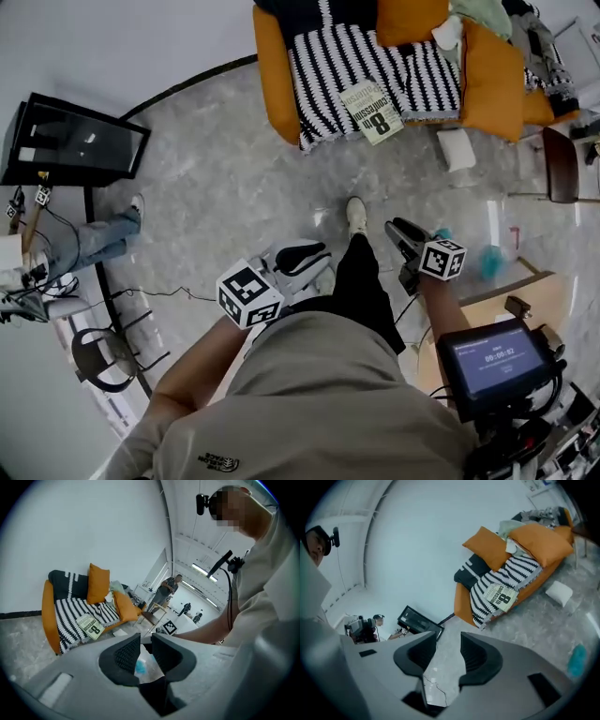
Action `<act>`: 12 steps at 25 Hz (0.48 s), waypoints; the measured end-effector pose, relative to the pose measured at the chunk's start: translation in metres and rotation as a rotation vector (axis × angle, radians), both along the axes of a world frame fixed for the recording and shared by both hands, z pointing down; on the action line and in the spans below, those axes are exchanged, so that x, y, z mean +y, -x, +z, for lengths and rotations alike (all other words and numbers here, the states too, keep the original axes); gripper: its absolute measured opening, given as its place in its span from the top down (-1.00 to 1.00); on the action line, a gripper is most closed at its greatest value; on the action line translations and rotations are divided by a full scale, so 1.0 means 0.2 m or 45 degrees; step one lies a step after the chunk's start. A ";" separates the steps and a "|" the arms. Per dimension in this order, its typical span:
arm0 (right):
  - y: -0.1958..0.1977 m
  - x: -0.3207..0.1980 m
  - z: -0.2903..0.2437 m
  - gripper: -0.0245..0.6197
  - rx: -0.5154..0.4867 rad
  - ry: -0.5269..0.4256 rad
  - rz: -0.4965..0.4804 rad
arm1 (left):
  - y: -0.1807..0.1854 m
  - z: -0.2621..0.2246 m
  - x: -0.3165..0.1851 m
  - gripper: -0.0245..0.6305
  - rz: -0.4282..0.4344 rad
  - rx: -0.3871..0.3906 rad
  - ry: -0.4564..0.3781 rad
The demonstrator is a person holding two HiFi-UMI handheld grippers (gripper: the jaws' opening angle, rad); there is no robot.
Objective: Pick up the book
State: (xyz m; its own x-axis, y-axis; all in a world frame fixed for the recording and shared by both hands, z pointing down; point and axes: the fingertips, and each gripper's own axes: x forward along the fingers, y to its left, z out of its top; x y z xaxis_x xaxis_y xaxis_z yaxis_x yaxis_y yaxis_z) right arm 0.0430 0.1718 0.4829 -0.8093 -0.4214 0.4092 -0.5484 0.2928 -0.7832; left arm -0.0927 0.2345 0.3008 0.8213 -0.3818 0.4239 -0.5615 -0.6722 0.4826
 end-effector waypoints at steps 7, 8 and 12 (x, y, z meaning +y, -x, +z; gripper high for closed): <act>-0.06 -0.49 0.46 0.28 -0.282 0.250 0.148 | -0.17 0.14 -0.43 0.74 0.067 -0.028 0.104; -0.07 -0.55 0.54 0.25 -0.301 0.276 0.161 | -0.20 0.18 -0.49 0.74 0.075 -0.025 0.112; -0.11 -0.77 0.94 0.20 -0.354 0.385 0.209 | -0.33 0.38 -0.75 0.74 0.116 -0.033 0.155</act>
